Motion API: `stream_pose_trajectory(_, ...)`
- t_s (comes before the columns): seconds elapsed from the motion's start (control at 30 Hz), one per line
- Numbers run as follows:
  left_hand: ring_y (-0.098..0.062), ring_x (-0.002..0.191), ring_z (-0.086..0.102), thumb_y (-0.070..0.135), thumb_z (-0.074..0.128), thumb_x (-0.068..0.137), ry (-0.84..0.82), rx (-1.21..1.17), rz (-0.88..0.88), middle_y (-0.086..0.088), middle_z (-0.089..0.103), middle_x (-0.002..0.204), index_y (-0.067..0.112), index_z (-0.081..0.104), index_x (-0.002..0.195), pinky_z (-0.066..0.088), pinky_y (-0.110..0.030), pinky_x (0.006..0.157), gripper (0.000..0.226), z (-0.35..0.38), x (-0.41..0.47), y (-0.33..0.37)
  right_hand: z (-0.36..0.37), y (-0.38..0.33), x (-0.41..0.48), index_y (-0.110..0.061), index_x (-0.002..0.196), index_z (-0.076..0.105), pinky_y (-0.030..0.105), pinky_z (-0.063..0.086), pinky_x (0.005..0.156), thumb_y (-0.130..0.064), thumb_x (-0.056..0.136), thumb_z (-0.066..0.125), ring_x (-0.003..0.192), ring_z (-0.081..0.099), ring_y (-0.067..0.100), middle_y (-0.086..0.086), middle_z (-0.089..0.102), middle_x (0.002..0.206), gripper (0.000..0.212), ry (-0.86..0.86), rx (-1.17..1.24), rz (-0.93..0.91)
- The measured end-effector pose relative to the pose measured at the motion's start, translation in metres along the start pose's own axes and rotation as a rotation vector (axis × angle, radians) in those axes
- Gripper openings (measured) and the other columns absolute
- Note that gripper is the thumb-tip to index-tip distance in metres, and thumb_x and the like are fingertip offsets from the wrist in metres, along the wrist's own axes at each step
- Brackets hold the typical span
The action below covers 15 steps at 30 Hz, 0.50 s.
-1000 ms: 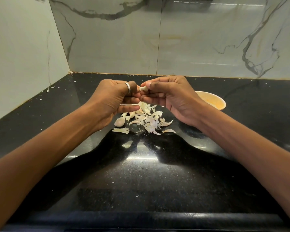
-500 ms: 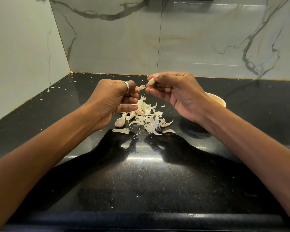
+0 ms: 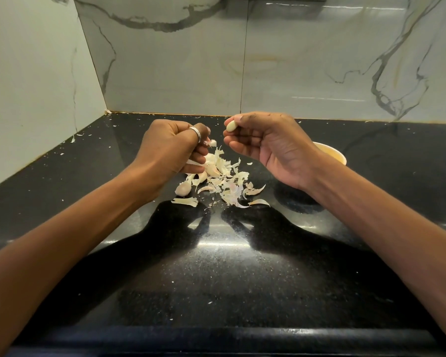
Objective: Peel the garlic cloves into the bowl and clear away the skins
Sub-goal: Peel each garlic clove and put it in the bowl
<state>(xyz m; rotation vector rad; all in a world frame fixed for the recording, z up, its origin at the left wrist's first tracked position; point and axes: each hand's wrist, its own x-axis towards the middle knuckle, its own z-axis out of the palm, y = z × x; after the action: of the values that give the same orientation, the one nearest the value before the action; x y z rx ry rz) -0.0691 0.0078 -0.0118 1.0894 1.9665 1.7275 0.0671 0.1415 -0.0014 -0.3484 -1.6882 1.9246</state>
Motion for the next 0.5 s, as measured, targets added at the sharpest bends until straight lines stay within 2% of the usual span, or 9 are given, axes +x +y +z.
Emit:
stream_pose_trajectory(0.1, -0.011, 0.06, 0.065, 0.029, 0.076, 0.089, 0.035, 0.173, 0.155, -0.001, 0.071, 0.072, 0.011, 0.075, 0.084, 0.052, -0.021, 0.051, 0.019, -0.0009, 0.0013, -0.0066, -0.0016, 0.0, 0.0005, 0.002, 0.109, 0.071, 0.024, 0.059, 0.07, -0.01, 0.098, 0.061, 0.082, 0.07, 0.017, 0.013, 0.071, 0.095, 0.019, 0.005, -0.014, 0.012)
stream_pose_trajectory(0.17, -0.01, 0.063, 0.067, 0.026, 0.083, 0.082, 0.049, 0.24, 0.236, 0.002, 0.074, 0.077, 0.017, 0.077, 0.087, 0.053, -0.022, 0.053, 0.011, -0.0012, 0.0012, -0.0088, -0.0016, -0.0002, 0.0005, 0.002, 0.111, 0.071, 0.023, 0.058, 0.067, -0.011, 0.099, 0.062, 0.08, 0.07, 0.015, 0.011, 0.071, 0.092, 0.021, 0.011, -0.019, 0.018)
stream_pose_trajectory(0.23, -0.008, 0.067, 0.069, 0.024, 0.084, 0.081, 0.059, 0.263, 0.28, 0.006, 0.076, 0.081, 0.023, 0.078, 0.09, 0.054, -0.025, 0.06, 0.011, -0.0018, 0.0016, -0.0091, -0.0012, -0.0004, 0.0003, 0.002, 0.11, 0.072, 0.022, 0.058, 0.065, -0.011, 0.099, 0.062, 0.077, 0.069, 0.015, 0.011, 0.071, 0.091, 0.02, 0.012, -0.02, 0.021)
stream_pose_trajectory(0.3, -0.003, 0.065, 0.067, 0.029, 0.083, 0.082, 0.048, 0.247, 0.298, 0.008, 0.075, 0.078, 0.024, 0.079, 0.09, 0.054, -0.024, 0.06, 0.01, -0.0021, 0.0008, -0.0073, -0.0006, -0.0007, -0.0003, 0.002, 0.109, 0.072, 0.021, 0.057, 0.064, -0.011, 0.098, 0.063, 0.075, 0.069, 0.015, 0.012, 0.071, 0.091, 0.019, 0.013, -0.019, 0.021)
stream_pose_trajectory(0.4, -0.014, 0.064, 0.068, 0.045, 0.079, 0.083, 0.05, 0.268, 0.302, 0.004, 0.074, 0.073, 0.027, 0.077, 0.081, 0.06, -0.037, 0.061, 0.018, -0.0018, 0.0002, -0.0073, -0.0003, -0.0009, -0.0007, 0.002, 0.106, 0.072, 0.021, 0.058, 0.063, -0.009, 0.098, 0.063, 0.074, 0.069, 0.015, 0.012, 0.072, 0.09, 0.016, 0.009, -0.018, 0.017)
stream_pose_trajectory(0.47, -0.02, 0.066, 0.068, 0.045, 0.077, 0.085, 0.052, 0.295, 0.317, 0.003, 0.073, 0.07, 0.027, 0.077, 0.078, 0.06, -0.043, 0.064, 0.02, -0.0021, 0.0005, -0.0078, -0.0002, -0.0011, -0.0006, 0.001, 0.103, 0.073, 0.021, 0.058, 0.063, -0.008, 0.097, 0.064, 0.073, 0.069, 0.015, 0.012, 0.072, 0.089, 0.013, 0.005, -0.023, 0.016)
stream_pose_trajectory(0.5, -0.018, 0.065, 0.068, 0.043, 0.078, 0.085, 0.053, 0.296, 0.317, 0.004, 0.073, 0.071, 0.026, 0.077, 0.079, 0.06, -0.041, 0.063, 0.018, -0.0023, 0.0017, -0.0087, -0.0003, -0.0009, -0.0002, 0.0, 0.101, 0.073, 0.021, 0.058, 0.063, -0.007, 0.097, 0.065, 0.073, 0.069, 0.015, 0.011, 0.073, 0.089, 0.012, 0.006, -0.029, 0.014)
